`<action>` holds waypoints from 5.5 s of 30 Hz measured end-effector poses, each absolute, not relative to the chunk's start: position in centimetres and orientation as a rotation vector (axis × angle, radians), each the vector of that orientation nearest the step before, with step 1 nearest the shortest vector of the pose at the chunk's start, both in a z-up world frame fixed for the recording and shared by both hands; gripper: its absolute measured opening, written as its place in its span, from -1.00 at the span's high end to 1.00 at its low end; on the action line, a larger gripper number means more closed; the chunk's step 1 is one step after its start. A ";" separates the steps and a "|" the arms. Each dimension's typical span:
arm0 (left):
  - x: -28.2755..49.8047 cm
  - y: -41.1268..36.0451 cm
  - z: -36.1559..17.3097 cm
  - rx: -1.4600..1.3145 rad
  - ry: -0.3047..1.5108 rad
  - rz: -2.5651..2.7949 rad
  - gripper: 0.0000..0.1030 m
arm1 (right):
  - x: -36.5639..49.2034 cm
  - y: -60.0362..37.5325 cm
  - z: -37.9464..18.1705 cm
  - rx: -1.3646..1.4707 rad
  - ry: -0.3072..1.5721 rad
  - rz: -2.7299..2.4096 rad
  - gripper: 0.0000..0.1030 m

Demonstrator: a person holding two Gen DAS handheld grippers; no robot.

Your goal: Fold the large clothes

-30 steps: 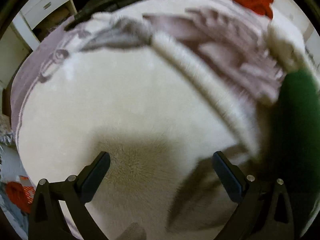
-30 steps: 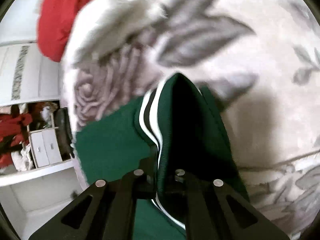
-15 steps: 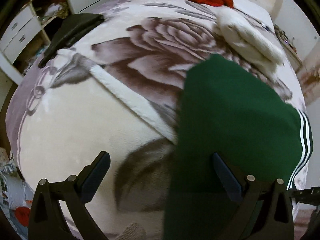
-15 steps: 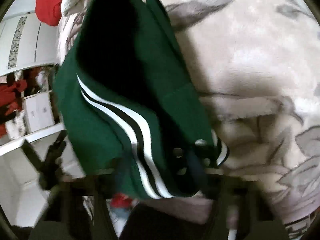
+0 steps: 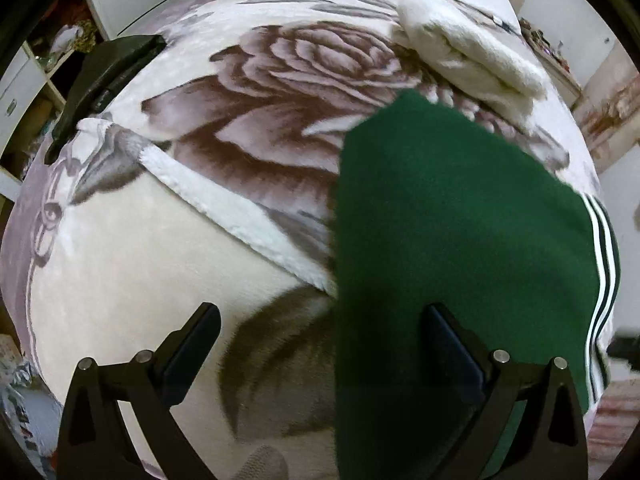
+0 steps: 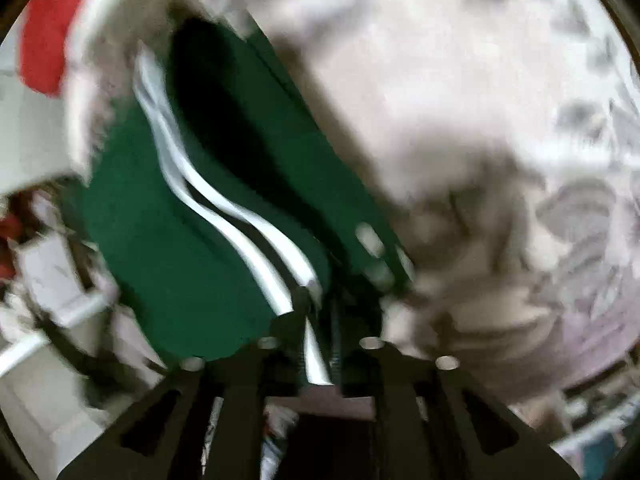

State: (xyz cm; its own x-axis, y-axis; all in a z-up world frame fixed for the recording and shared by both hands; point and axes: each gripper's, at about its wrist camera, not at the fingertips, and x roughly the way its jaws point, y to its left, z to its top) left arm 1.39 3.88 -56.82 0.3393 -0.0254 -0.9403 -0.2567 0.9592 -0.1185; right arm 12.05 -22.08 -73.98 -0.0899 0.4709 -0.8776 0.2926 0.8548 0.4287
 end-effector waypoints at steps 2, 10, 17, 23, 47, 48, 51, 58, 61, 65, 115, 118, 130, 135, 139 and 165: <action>1.8 4.9 -56.3 -0.287 1.203 0.158 -1.00 | 14.2 -22.5 -71.2 0.631 1.555 0.188 -0.42; 6.1 6.8 -56.6 -0.298 1.172 0.158 -1.00 | 24.8 -17.8 -76.7 0.720 1.542 0.285 -0.13; 7.5 6.4 -56.9 -0.368 1.147 0.120 -1.00 | 26.1 -14.3 -69.6 0.605 1.309 0.295 0.95; 8.7 6.2 -57.8 -0.371 1.147 0.093 -1.00 | 27.6 -15.8 -70.9 0.547 1.311 0.206 0.95; 1.5 15.6 -62.6 -0.359 1.302 0.484 -1.00 | 27.3 22.7 -75.7 -0.689 1.737 0.880 -0.37; 1.4 15.6 -62.7 -0.366 1.304 0.482 -1.00 | 26.7 23.6 -77.3 -0.793 1.754 0.882 -0.37; 1.1 15.5 -62.9 -0.361 1.296 0.478 -1.00 | 27.6 24.2 -80.1 -0.647 1.960 0.744 0.07; 2.1 15.2 -62.6 -0.366 1.281 0.474 -1.00 | 31.0 16.6 -83.5 0.146 2.265 0.418 0.20; 2.6 14.8 -62.5 -0.344 1.278 0.467 -1.00 | 31.5 19.2 -80.0 -0.097 2.161 0.557 -0.16; 2.7 14.8 -63.0 -0.361 1.292 0.462 -1.00 | 30.3 23.5 -75.4 -0.453 1.888 0.734 -0.35; 8.3 5.0 -55.7 -0.149 1.200 0.321 -1.00 | 25.9 -21.6 -74.6 0.551 1.603 0.450 -0.35; 4.7 3.8 -55.5 -0.159 1.226 0.347 -1.00 | 21.0 -24.8 -74.7 0.618 1.666 0.415 -0.35; 0.5 0.0 -57.6 -0.058 1.263 0.367 -1.00 | 10.4 -24.3 -78.3 0.767 1.618 0.326 0.95; 0.3 -0.5 -58.1 -0.052 1.267 0.341 -1.00 | 7.0 -26.5 -77.4 0.757 1.620 0.239 0.95; 0.4 -0.7 -58.0 -0.035 1.265 0.333 -1.00 | 8.1 -25.0 -80.3 0.654 1.695 0.231 0.91; 0.3 -0.2 -58.2 -0.118 1.228 0.347 -1.00 | 21.5 -18.6 -75.9 0.554 1.523 0.405 0.96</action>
State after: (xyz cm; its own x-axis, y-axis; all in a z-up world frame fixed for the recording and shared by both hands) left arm 0.33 -0.22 -58.25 0.2912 0.1970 -0.9362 -0.3226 0.9415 0.0978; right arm 21.50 -18.57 -75.89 0.0213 0.5737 -0.8188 0.0914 0.8144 0.5731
